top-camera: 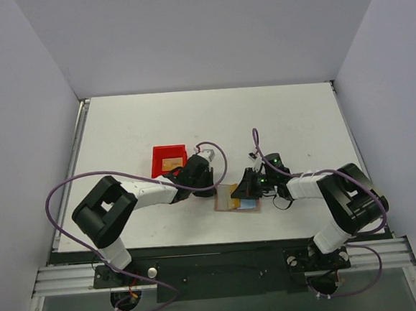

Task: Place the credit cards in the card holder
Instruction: Insert the credit card into the card holder.

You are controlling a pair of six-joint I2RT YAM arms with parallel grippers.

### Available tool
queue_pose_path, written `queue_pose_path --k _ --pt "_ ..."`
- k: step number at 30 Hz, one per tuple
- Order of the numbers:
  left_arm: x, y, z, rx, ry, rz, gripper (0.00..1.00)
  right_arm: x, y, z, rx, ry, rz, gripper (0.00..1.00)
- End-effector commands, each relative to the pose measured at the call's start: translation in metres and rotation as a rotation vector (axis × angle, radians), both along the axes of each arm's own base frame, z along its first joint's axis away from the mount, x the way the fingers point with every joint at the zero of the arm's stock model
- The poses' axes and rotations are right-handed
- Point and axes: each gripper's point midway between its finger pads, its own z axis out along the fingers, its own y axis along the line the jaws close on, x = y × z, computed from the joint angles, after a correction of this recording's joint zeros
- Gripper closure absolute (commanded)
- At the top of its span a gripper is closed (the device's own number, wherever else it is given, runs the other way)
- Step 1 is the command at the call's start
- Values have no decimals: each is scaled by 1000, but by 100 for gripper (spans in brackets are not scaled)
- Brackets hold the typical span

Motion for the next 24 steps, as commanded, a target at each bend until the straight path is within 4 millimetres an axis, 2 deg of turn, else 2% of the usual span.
queue_pose_path --k 1,6,13,19,24 --pt "3 -15 7 -53 -13 -25 100 -23 6 -10 22 73 71 100" --pt "2 -14 4 -50 -9 -21 100 -28 1 -11 -3 81 74 100" --pt "3 -15 6 -57 -13 -21 100 -23 4 -14 -7 87 61 100" --pt "2 -15 8 -58 -16 -24 100 -19 12 -12 -29 94 59 85" --pt "3 -15 9 -62 -21 -23 100 -20 12 -8 -55 91 58 80"
